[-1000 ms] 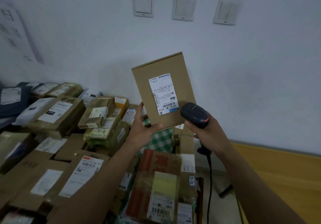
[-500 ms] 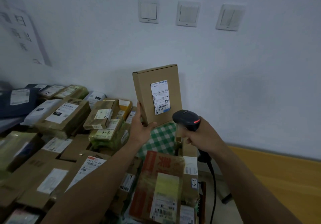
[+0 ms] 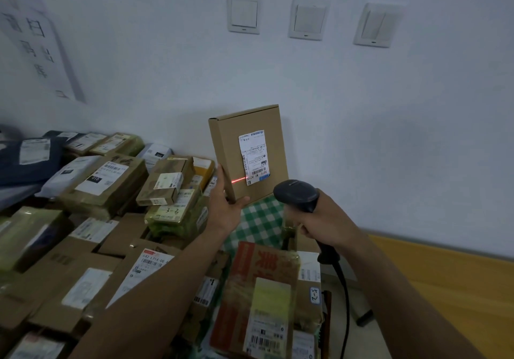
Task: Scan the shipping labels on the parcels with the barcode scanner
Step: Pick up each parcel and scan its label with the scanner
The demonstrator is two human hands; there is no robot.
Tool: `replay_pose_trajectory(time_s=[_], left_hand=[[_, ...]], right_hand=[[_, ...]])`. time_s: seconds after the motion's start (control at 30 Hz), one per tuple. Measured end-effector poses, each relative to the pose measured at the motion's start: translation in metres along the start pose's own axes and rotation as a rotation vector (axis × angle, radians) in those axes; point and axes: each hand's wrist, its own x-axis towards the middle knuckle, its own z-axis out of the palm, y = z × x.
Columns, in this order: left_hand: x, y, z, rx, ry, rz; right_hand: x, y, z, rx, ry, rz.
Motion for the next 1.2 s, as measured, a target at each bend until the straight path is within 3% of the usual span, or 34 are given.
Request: replay_pose_trajectory(time_s=[0.43,0.57,0.77,0.87,1.2], left_hand=[[0.012,-0.024,-0.005,0.109,0.021,-0.046],[0.022,-0.041,-0.016,0.252,-0.03,-0.179],[0.037,-0.091,-0.02,0.481,-0.231,-0.313],[0.042,-0.12,-0.012,0.474,-0.326,-0.392],[0.059,-0.162,0.013,0.374,-0.404,-0.661]], right_hand=[[0.018,0.016,-0.001,-0.03,-0.027,-0.009],[0.036,0.043,-0.008,-0.092,0.015,0.014],[0.053,0.094,-0.003,-0.109,0.02,0.142],[0.063,0.111,0.007,-0.112,0.002,0.152],[0.086,0.134,0.022,-0.163,-0.075,0.209]])
